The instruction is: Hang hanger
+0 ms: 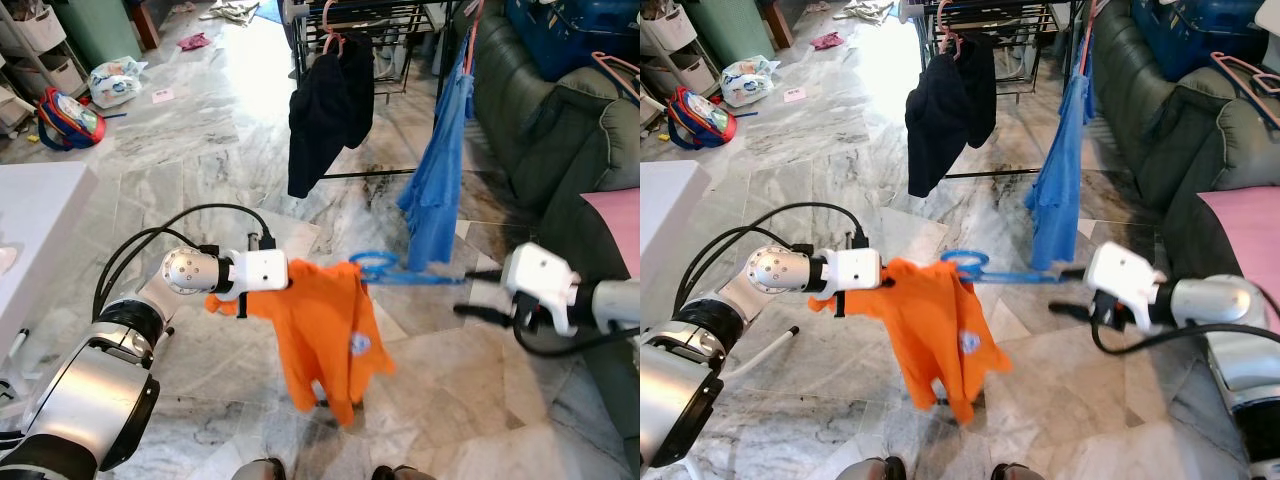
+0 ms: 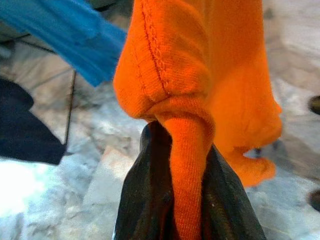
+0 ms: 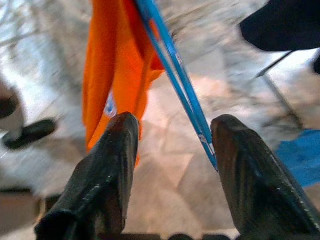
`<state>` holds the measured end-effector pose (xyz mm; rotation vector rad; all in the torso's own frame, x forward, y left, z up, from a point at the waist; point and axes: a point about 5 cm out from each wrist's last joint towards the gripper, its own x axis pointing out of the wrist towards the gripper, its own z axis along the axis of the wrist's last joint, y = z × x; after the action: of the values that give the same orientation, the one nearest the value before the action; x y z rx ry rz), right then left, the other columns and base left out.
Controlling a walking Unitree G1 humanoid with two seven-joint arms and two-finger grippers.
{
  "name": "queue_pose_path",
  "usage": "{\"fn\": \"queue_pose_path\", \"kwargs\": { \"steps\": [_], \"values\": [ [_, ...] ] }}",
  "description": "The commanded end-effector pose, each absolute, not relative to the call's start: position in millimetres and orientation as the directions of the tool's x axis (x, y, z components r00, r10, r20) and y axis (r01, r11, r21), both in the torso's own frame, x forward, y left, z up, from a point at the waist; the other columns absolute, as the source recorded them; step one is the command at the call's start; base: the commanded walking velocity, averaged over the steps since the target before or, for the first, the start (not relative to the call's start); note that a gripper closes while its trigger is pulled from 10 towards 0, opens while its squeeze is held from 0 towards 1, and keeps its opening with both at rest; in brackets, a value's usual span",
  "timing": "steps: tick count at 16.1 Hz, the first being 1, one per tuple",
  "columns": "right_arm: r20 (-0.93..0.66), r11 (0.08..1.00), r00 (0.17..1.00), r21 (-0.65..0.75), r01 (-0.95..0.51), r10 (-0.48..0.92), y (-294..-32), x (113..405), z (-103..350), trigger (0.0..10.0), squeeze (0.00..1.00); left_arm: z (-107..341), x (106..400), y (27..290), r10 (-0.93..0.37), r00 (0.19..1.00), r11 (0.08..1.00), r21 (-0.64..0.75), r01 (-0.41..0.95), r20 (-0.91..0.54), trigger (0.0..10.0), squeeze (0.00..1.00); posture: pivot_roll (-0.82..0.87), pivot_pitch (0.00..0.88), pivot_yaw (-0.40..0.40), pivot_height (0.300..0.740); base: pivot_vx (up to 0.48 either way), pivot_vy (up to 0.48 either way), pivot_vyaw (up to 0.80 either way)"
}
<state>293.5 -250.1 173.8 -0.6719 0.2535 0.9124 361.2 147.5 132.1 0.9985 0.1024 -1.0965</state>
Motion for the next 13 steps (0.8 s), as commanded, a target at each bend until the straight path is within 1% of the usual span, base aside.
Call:
{"fn": "queue_pose_path", "kwargs": {
  "steps": [1,3,4,5,6,7,8,9,10,12,13],
  "values": [
    [-0.420,0.465,0.625,-0.426,-0.776,0.658,-246.0,289.5,178.4,10.0,1.00,141.1,367.2,154.8,-0.672,0.564,0.157,0.652,0.742,-0.479,0.0,0.00,-0.11,0.110,0.036,0.740,0.000,0.000,0.00],
    [-0.384,0.505,0.644,-0.407,-0.761,0.662,-243.7,283.6,174.6,10.0,1.00,140.3,368.5,158.0,-0.656,0.598,0.201,0.657,0.727,-0.461,0.0,0.00,-0.12,0.115,0.037,0.740,0.000,0.000,0.00],
    [-0.348,0.547,0.663,-0.379,-0.746,0.663,-241.0,279.4,170.9,10.0,1.00,140.5,369.9,162.3,-0.636,0.630,0.237,0.664,0.709,-0.447,0.0,0.00,-0.13,0.118,0.045,0.740,0.000,0.000,0.00],
    [-0.325,0.577,0.675,-0.354,-0.736,0.662,-237.5,276.8,168.7,10.0,1.00,141.4,370.7,164.2,-0.631,0.641,0.258,0.661,0.704,-0.437,0.0,0.00,-0.13,0.120,0.046,0.740,0.000,0.000,0.00],
    [-0.300,0.599,0.676,-0.314,-0.736,0.673,-229.6,273.6,164.1,10.0,1.00,143.4,371.3,166.3,-0.630,0.646,0.273,0.657,0.703,-0.430,0.0,0.00,-0.13,0.118,0.048,0.740,0.000,0.000,0.00],
    [-0.272,0.615,0.667,-0.259,-0.745,0.694,-217.3,270.4,157.1,10.0,1.00,146.8,372.8,169.6,-0.631,0.651,0.307,0.634,0.710,-0.423,0.0,0.00,-0.12,0.107,0.044,0.740,0.000,0.000,0.00],
    [-0.251,0.617,0.651,-0.207,-0.759,0.716,-205.7,269.1,150.2,10.0,1.00,152.7,374.3,170.8,-0.648,0.642,0.326,0.612,0.721,-0.411,0.0,0.00,-0.11,0.090,0.032,0.740,0.000,0.000,0.00],
    [-0.227,0.605,0.612,-0.106,-0.789,0.758,-187.1,266.2,133.2,10.0,1.00,162.8,376.0,170.8,-0.686,0.619,0.346,0.577,0.740,-0.383,0.0,0.00,-0.08,0.079,0.023,0.740,0.000,0.000,0.00],
    [-0.226,0.592,0.582,-0.028,-0.805,0.781,-176.6,264.3,119.6,10.0,1.00,172.7,377.6,168.4,-0.724,0.595,0.351,0.556,0.753,-0.349,0.0,0.00,-0.07,0.076,0.023,0.740,0.000,0.000,0.00],
    [-0.256,0.572,0.549,0.020,-0.820,0.796,-162.6,259.5,98.8,10.0,1.00,185.5,379.4,168.4,-0.770,0.551,0.356,0.501,0.789,-0.321,0.0,0.00,-0.07,0.086,0.024,0.740,0.000,0.000,0.00],
    [-0.266,0.602,0.575,0.023,-0.798,0.774,-160.9,261.0,88.7,10.0,1.00,190.6,380.8,168.7,-0.779,0.548,0.368,0.484,0.794,-0.305,0.0,0.00,-0.06,0.086,0.023,0.740,0.000,0.000,0.00]
  ]
}}
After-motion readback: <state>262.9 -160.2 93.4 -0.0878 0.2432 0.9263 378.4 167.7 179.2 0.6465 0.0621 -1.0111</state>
